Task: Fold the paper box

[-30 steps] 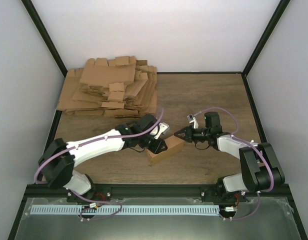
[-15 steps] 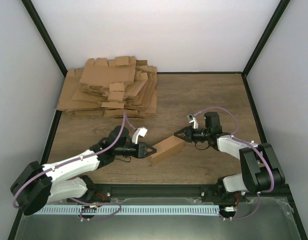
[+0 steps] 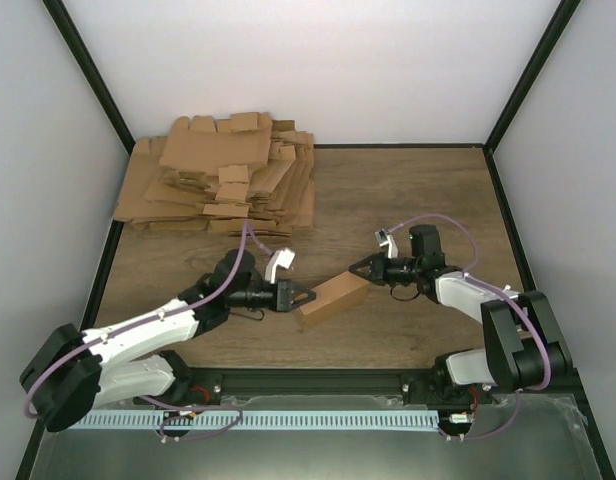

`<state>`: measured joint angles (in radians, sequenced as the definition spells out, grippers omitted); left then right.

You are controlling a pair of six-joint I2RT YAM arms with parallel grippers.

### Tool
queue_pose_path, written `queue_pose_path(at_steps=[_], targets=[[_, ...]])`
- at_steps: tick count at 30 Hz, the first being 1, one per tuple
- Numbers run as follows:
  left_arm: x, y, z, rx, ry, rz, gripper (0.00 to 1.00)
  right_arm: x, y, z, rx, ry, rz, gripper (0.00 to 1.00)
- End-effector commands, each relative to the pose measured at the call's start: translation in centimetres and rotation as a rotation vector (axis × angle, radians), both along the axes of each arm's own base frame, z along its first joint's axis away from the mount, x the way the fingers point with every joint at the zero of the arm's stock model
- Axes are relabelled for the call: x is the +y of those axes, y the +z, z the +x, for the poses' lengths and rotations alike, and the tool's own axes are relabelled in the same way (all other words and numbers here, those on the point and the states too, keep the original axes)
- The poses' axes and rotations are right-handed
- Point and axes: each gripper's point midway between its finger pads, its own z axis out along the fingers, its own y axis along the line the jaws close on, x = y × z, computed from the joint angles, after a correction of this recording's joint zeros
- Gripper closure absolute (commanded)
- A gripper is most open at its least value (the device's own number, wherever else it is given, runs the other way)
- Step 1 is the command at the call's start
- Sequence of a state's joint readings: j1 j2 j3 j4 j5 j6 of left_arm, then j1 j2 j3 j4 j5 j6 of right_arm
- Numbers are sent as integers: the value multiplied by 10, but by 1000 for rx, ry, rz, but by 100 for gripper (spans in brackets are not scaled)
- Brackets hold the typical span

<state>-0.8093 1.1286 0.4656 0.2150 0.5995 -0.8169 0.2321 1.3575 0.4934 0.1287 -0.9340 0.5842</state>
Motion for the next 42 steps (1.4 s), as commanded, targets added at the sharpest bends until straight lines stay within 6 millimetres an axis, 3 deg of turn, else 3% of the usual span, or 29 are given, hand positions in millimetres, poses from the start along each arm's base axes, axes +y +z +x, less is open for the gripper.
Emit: queue_pose_path(at_steps=[1, 8, 11, 15, 20, 22, 24, 30, 32, 34, 36, 41, 42], targets=[[-5, 39, 9, -106, -8, -42, 96, -10, -20, -5, 58, -46, -83, 99], [-1, -33, -1, 21, -11, -4, 96, -11, -23, -6, 63, -46, -87, 99], [4, -50, -3, 34, 2, 24, 96, -11, -24, -7, 64, -47, -84, 99], [3, -51, -3, 42, -9, 25, 96, -10, -22, -6, 61, -43, -81, 99], [-5, -11, 7, -43, -17, 12, 96, -10, -14, -4, 41, -43, -78, 99], [-3, -6, 8, -57, -6, 13, 96, -10, -13, -3, 35, -46, -81, 99], [-2, -10, 8, -49, 2, -1, 96, -10, -13, -3, 33, -46, -84, 99], [3, -60, -1, 41, 7, 29, 96, -11, -18, -5, 43, -42, -87, 99], [2, -67, -3, 58, -8, 37, 96, -11, -19, -6, 45, -42, -88, 99], [-1, -60, -4, 59, -26, 29, 96, -11, -18, -6, 41, -39, -88, 99], [-5, -41, 1, 27, -37, 30, 93, -11, -16, -5, 34, -41, -92, 99], [-11, 12, 24, -127, -51, 167, 78, -12, -11, -1, 14, -49, -105, 99], [-11, 14, 25, -136, -65, 203, 74, -12, -11, -1, 11, -49, -107, 99]])
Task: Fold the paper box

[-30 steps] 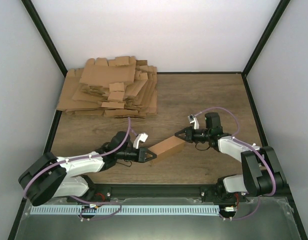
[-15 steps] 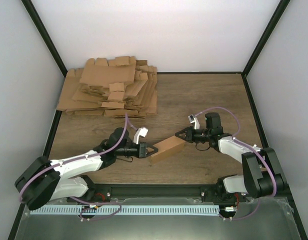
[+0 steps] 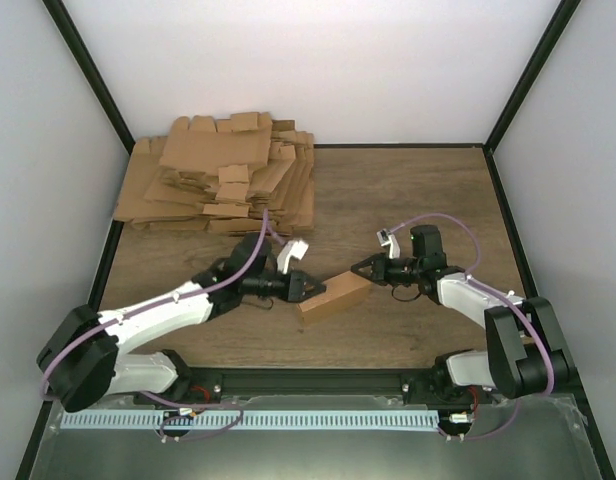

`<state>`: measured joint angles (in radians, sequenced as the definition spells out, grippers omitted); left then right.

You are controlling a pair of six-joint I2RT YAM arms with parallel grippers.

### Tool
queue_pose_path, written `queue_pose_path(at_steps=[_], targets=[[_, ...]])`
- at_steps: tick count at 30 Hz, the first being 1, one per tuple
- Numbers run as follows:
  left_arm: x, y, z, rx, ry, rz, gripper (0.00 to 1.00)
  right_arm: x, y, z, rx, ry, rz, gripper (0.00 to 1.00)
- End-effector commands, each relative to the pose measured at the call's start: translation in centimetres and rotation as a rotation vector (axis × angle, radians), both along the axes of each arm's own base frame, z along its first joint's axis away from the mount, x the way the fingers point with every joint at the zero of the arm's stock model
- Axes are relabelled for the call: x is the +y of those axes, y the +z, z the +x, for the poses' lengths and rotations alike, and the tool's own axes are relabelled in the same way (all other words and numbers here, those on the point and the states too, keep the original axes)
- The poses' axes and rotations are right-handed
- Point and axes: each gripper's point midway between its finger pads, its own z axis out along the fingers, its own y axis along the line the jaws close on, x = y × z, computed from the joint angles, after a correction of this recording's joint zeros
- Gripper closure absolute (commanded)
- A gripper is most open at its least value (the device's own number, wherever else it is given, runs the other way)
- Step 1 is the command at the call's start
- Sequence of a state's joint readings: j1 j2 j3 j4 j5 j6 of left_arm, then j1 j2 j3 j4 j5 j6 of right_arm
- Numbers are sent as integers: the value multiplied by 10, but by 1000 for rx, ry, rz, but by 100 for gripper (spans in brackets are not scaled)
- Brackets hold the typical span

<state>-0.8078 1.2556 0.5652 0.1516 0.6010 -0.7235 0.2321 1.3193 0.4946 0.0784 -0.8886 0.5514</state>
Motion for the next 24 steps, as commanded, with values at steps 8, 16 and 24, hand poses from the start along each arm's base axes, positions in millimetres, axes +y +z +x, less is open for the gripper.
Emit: queue_pose_path(at_steps=[8, 16, 24], targets=[[26, -5, 32, -185, -21, 433, 16, -10, 0, -1, -5, -24, -87, 99], [24, -11, 37, -356, -61, 670, 0, -15, 27, 3, -71, -38, -130, 98], [7, -16, 40, -432, -140, 717, 0, -19, 49, 4, -116, -63, -141, 89]])
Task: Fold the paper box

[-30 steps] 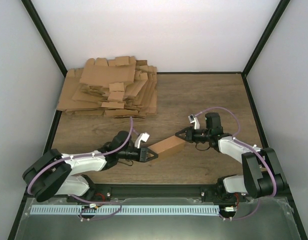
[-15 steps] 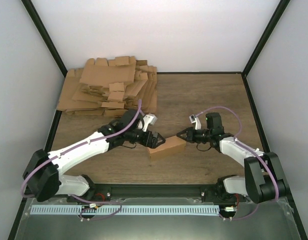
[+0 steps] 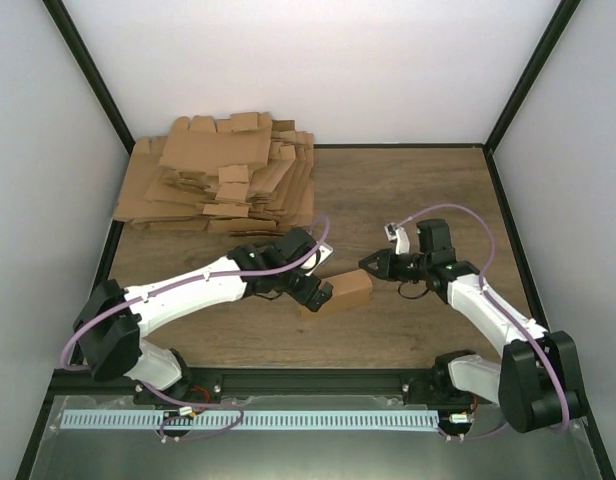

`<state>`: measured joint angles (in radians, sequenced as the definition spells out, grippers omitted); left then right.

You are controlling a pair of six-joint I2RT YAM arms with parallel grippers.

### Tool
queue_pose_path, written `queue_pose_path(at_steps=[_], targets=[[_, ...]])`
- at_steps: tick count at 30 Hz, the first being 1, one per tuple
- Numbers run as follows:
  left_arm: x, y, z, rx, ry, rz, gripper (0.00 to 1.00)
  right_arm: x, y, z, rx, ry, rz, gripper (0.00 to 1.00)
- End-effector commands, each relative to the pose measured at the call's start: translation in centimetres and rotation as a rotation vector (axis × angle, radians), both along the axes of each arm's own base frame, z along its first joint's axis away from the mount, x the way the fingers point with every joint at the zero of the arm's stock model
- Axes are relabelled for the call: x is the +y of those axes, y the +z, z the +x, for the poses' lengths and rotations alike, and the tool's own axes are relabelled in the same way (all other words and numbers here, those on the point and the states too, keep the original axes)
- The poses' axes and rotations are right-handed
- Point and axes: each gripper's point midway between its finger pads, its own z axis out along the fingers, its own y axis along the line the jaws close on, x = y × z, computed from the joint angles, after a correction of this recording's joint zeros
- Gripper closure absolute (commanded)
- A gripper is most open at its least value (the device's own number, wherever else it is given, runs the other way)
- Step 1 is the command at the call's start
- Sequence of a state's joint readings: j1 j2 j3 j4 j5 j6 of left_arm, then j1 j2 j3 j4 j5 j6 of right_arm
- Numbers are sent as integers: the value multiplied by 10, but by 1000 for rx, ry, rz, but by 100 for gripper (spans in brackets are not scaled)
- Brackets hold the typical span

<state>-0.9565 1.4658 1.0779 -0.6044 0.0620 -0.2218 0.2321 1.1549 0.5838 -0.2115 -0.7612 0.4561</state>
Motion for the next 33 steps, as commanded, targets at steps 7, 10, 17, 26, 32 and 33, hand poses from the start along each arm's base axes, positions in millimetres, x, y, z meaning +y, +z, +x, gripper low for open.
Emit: queue_pose_path(at_steps=[7, 10, 17, 26, 32, 33], targets=[[-15, -11, 4, -38, -157, 77, 0, -13, 44, 12, -109, -78, -64, 77], [-17, -18, 8, -36, -169, 111, 0, -19, 54, 14, -145, -114, -82, 76], [-18, -26, 13, -42, -191, 168, 1, -27, 71, 14, -202, -165, -98, 75], [-20, -42, -1, -26, -289, 238, 12, -29, 71, 12, -196, -166, -107, 75], [-15, -46, 2, -36, -286, 292, 29, -31, 76, 10, -190, -176, -114, 75], [-15, -42, 3, -47, -283, 287, 31, -32, 78, 10, -191, -181, -114, 74]])
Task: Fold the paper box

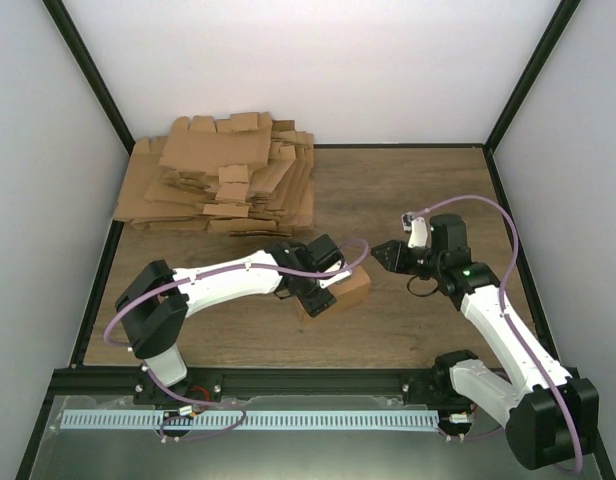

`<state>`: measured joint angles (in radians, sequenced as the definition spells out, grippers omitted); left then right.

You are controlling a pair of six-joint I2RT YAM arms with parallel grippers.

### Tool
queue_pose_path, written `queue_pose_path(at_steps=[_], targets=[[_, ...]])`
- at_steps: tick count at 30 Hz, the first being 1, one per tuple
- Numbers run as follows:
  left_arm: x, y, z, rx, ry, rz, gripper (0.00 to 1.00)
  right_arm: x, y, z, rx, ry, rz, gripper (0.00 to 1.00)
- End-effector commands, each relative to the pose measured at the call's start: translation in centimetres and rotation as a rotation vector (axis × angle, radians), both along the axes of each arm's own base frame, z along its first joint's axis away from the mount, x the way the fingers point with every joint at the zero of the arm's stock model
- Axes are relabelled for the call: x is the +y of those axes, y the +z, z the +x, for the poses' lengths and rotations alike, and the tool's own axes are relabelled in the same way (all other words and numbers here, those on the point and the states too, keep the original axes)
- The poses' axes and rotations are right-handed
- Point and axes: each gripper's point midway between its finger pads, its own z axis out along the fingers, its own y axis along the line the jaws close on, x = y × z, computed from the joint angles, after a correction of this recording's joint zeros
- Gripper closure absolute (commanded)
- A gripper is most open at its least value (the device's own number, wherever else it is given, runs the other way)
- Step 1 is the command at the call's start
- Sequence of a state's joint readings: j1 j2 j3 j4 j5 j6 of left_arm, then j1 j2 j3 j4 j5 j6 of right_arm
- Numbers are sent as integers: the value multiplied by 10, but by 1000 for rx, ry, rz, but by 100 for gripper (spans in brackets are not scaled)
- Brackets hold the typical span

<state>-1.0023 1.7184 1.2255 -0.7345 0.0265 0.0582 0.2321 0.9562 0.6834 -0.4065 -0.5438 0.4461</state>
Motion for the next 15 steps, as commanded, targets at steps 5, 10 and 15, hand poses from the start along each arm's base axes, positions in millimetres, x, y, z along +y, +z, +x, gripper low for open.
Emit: queue_pose_path(at_steps=[5, 10, 15], targets=[[-2, 36, 14, -124, -6, -20, 44, -9, 34, 3, -45, -63, -9, 74], [3, 63, 22, -240, 6, -30, 53, -23, 69, 1, -34, -170, -8, 72], [4, 105, 31, -393, 21, -131, 52, -30, 100, -9, -11, -261, 77, 38]])
